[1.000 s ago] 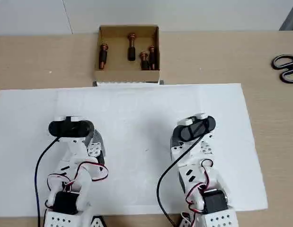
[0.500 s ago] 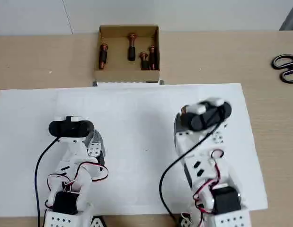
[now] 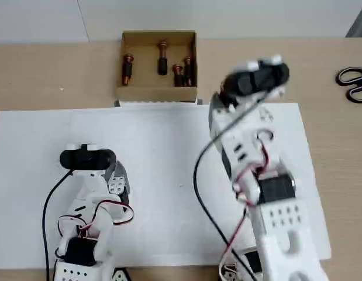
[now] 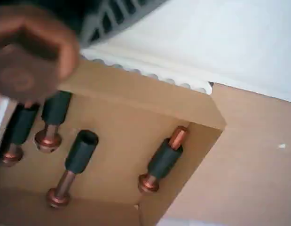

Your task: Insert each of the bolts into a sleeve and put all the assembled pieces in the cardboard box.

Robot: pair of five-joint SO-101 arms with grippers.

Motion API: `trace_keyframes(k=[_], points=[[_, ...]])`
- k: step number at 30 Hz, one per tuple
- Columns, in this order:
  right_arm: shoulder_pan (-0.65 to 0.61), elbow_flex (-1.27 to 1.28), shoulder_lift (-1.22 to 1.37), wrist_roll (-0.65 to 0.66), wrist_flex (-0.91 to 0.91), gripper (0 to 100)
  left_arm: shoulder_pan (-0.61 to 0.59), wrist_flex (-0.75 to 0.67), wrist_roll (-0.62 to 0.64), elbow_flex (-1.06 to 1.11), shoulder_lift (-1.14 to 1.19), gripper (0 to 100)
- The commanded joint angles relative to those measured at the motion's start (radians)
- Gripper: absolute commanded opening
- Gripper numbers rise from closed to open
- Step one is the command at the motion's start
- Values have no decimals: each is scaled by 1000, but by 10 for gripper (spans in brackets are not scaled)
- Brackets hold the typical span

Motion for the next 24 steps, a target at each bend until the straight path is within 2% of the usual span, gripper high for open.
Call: trace_keyframes(k=[1, 12, 24], points=[[7, -222, 182, -14, -39, 2, -6, 6, -3, -2, -8, 7], [4, -795, 819, -14, -39, 2, -6, 6, -3, -2, -8, 7], [-61, -1326, 1357, -12, -39, 3, -6, 6, -3, -2, -8, 7]])
